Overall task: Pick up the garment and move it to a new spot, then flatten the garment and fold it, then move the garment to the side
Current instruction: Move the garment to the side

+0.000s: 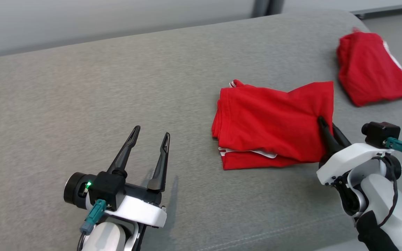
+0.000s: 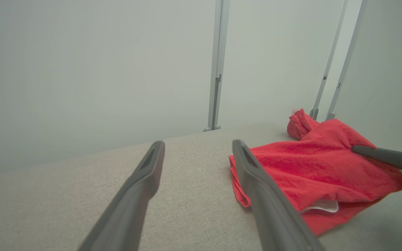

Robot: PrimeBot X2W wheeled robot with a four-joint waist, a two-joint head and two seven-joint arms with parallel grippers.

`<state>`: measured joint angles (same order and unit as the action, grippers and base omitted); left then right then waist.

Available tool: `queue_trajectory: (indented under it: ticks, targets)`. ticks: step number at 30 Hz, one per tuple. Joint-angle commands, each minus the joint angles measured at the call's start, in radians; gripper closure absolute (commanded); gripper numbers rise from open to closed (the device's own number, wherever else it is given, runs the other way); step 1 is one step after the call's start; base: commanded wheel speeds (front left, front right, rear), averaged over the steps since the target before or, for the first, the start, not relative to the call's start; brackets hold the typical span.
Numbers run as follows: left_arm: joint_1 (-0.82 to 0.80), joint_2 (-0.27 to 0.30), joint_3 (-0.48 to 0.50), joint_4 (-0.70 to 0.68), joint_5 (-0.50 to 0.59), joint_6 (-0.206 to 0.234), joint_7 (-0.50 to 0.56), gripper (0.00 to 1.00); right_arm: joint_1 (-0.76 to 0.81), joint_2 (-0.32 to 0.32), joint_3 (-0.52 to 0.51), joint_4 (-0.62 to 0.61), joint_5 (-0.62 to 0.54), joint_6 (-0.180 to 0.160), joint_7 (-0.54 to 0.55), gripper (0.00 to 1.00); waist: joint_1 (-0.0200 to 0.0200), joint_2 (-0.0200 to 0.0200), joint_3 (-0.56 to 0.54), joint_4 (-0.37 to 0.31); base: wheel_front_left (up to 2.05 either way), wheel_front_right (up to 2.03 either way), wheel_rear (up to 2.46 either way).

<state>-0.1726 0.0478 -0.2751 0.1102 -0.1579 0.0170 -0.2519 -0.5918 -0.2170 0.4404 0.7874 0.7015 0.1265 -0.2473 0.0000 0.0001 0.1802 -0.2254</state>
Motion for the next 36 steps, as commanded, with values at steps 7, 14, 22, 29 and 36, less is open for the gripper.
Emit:
queue_trajectory:
  ticks: [7, 14, 22, 29, 36]
  targets:
    - [-0.035, 0.002, 0.043, -0.013, 0.031, -0.018, -0.010, 0.00, 0.036, 0.037, -0.021, -0.037, -0.029, 0.004, -0.014, 1.00, 0.0000, -0.0001, 0.008, -0.134, 0.00, 0.00, 0.00]
    - [-0.037, 0.002, 0.040, -0.009, 0.036, -0.018, -0.010, 0.00, 0.030, 0.049, -0.032, -0.044, -0.040, 0.004, -0.014, 1.00, 0.0000, -0.0001, 0.013, -0.180, 0.00, 0.00, 0.00]
    - [-0.071, 0.002, 0.011, 0.004, 0.032, -0.025, -0.010, 0.00, -0.060, 0.006, -0.074, -0.058, -0.095, 0.004, -0.014, 1.00, 0.0000, -0.0001, 0.062, -0.145, 0.00, 0.00, 0.00]
    - [-0.125, 0.005, 0.016, 0.011, 0.055, -0.039, -0.010, 0.00, -0.193, -0.046, -0.110, -0.048, -0.147, 0.004, -0.014, 1.00, 0.0000, -0.0001, 0.142, -0.101, 0.00, 0.00, 0.00]
    - [-0.162, 0.012, 0.019, 0.008, 0.074, -0.048, -0.010, 0.00, -0.300, -0.113, -0.137, -0.061, -0.197, 0.004, -0.014, 1.00, 0.0000, -0.0001, 0.217, -0.077, 0.00, 0.00, 0.00]
